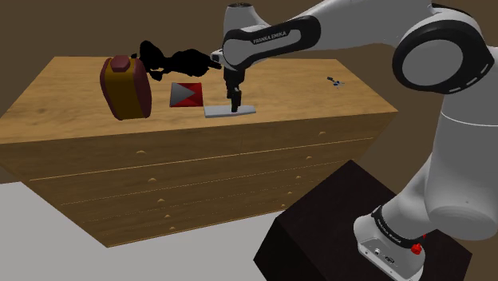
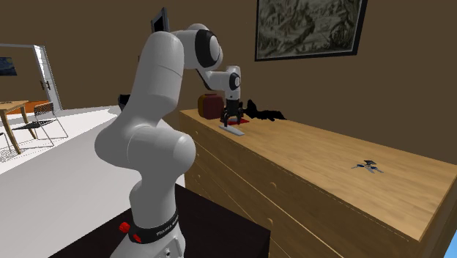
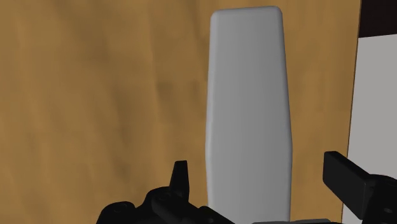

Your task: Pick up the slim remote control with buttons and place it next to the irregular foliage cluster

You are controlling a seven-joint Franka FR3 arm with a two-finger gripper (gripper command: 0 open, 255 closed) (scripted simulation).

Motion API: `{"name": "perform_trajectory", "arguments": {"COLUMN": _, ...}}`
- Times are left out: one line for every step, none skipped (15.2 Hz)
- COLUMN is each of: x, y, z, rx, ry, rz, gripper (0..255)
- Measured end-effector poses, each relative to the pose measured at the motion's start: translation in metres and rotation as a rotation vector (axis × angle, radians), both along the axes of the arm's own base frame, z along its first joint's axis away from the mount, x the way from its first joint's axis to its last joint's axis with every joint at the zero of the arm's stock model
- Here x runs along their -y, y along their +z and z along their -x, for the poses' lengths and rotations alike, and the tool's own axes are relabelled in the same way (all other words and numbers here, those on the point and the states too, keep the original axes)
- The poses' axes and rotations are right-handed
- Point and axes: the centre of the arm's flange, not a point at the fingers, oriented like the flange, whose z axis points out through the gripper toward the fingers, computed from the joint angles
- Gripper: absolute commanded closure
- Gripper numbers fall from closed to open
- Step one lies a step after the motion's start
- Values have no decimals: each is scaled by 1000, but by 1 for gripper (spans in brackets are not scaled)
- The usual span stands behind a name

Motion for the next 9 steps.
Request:
{"name": "perform_trajectory", "arguments": {"x": 1, "y": 11, "z": 1, "rx": 0, "ry": 0, "rz": 0, "gripper": 0}}
{"name": "perform_trajectory", "arguments": {"x": 0, "y": 20, "z": 0, "rx": 0, "ry": 0, "rz": 0, "gripper": 0}}
{"name": "perform_trajectory", "arguments": {"x": 0, "y": 28, "z": 1, "rx": 0, "ry": 0, "rz": 0, "gripper": 0}}
{"name": "perform_trajectory", "arguments": {"x": -1, "y": 31, "z": 0, "rx": 1, "ry": 0, "rz": 0, "gripper": 0}}
{"name": "perform_trajectory", "arguments": {"x": -1, "y": 32, "z": 0, "rx": 0, "ry": 0, "rz": 0, "gripper": 0}}
{"name": "perform_trajectory", "arguments": {"x": -1, "y": 33, "z": 0, "rx": 0, "ry": 0, "rz": 0, "gripper": 0}}
{"name": "perform_trajectory", "arguments": {"x": -1, "y": 33, "z": 0, "rx": 0, "ry": 0, "rz": 0, "gripper": 0}}
{"name": "perform_trajectory", "arguments": {"x": -1, "y": 33, "z": 0, "rx": 0, "ry": 0, "rz": 0, "gripper": 0}}
{"name": "perform_trajectory", "arguments": {"x": -1, "y": 33, "z": 0, "rx": -1, "ry": 0, "rz": 0, "gripper": 0}}
